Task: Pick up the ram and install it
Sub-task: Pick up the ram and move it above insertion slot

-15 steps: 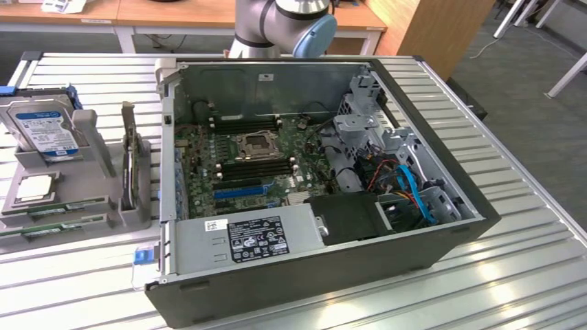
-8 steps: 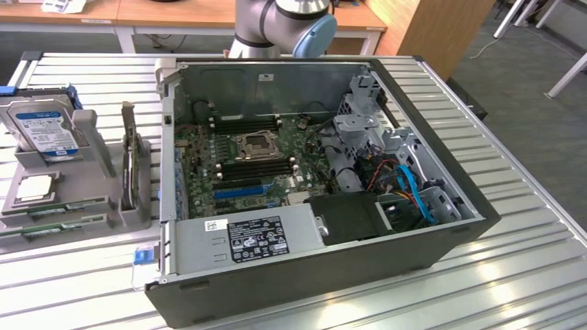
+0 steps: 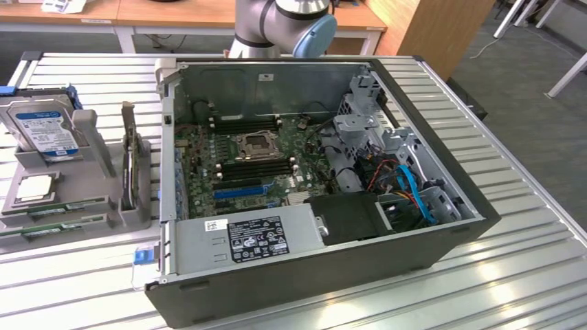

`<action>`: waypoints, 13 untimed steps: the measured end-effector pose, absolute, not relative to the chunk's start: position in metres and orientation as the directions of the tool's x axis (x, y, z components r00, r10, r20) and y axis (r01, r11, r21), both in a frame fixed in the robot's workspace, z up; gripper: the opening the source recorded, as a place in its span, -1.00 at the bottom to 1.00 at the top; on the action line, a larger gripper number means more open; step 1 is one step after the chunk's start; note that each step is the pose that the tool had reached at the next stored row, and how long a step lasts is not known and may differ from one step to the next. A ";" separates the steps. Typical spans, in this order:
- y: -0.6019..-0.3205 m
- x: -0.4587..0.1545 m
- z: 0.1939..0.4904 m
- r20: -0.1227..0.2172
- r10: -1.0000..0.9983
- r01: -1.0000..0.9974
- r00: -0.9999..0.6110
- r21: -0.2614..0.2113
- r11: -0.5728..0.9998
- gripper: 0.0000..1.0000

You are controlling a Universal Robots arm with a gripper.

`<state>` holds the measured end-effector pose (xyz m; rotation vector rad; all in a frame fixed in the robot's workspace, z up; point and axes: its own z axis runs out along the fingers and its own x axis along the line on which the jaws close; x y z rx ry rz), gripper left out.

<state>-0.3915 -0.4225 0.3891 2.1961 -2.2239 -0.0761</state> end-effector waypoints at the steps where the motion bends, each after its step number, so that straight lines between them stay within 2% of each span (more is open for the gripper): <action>1: -0.423 -0.391 0.389 -0.023 -1.000 -0.999 -0.013 0.045 0.012 -0.80; 6: -0.423 -0.391 0.389 -0.023 -1.000 -0.999 -0.013 0.045 0.012 -0.77; 8: -0.423 -0.391 0.389 -0.023 -1.000 -0.999 -0.013 0.045 0.012 -0.54; 10: -0.423 -0.391 0.389 -0.023 -1.000 -0.999 -0.013 0.045 0.012 -0.54; 11: -0.423 -0.391 0.389 -0.023 -1.000 -0.999 -0.013 0.045 0.012 -0.40; 13: -0.423 -0.391 0.389 -0.023 -1.000 -0.999 -0.013 0.045 0.012 -0.40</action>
